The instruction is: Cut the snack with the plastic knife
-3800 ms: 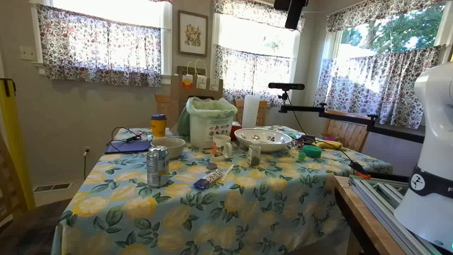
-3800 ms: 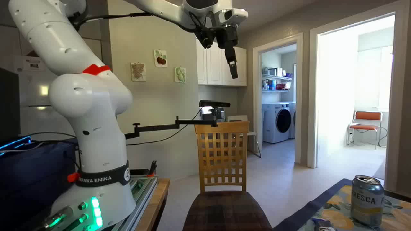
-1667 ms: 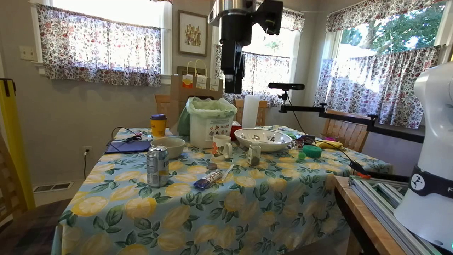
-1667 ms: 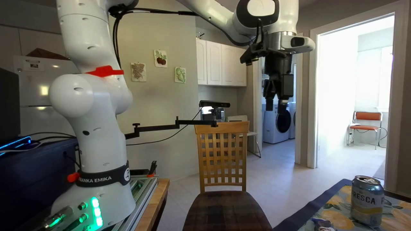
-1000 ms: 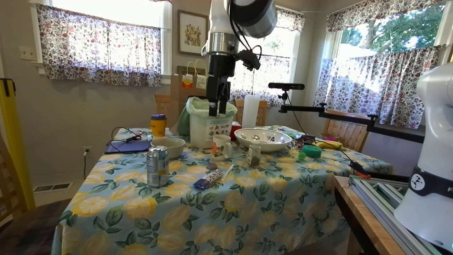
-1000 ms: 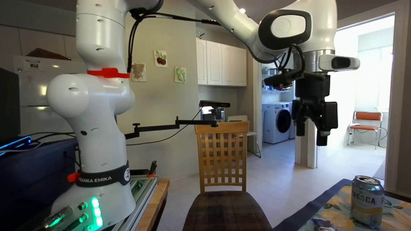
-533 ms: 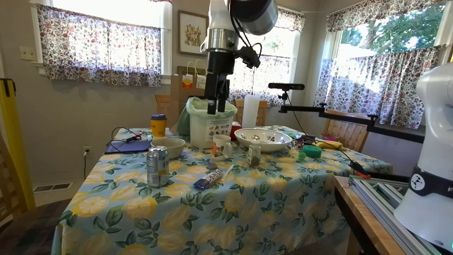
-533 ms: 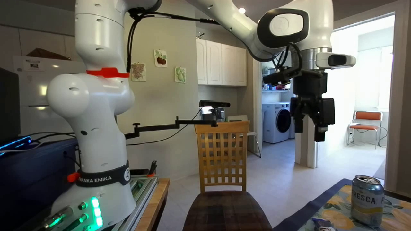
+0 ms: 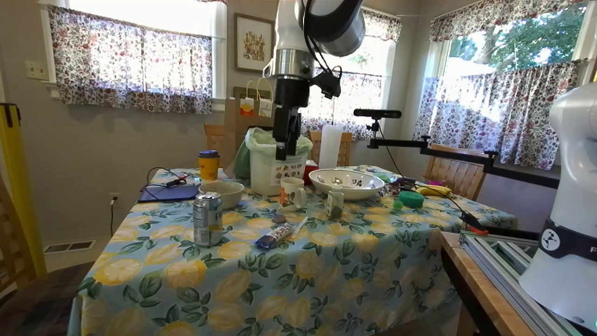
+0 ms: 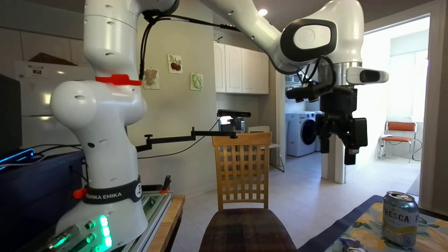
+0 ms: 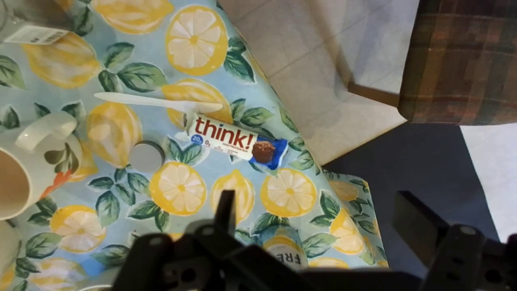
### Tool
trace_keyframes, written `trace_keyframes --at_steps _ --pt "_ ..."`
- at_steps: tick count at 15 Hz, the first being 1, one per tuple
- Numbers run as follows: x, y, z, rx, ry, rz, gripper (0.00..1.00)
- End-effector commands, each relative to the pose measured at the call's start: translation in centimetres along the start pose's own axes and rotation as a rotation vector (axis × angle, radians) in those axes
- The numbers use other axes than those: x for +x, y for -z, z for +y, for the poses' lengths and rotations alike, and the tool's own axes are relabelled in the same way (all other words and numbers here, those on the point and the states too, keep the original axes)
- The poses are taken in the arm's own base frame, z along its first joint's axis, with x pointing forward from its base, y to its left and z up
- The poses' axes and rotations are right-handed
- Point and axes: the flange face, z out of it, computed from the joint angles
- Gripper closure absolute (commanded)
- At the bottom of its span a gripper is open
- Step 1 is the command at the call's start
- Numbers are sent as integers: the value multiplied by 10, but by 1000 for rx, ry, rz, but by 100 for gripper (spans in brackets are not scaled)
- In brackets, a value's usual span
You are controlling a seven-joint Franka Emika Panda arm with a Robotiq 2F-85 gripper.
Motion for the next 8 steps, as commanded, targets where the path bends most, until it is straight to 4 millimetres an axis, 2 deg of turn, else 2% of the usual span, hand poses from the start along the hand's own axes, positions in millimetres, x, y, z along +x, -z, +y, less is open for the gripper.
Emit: trace_keyframes --at_steps 1,4,6,8 --pt "-11 -19 34 38 119 12 0" --pt "-12 -32 54 74 149 52 0" --pt "-11 -45 78 111 136 80 0" --pt "-11 -64 109 124 82 79 0"
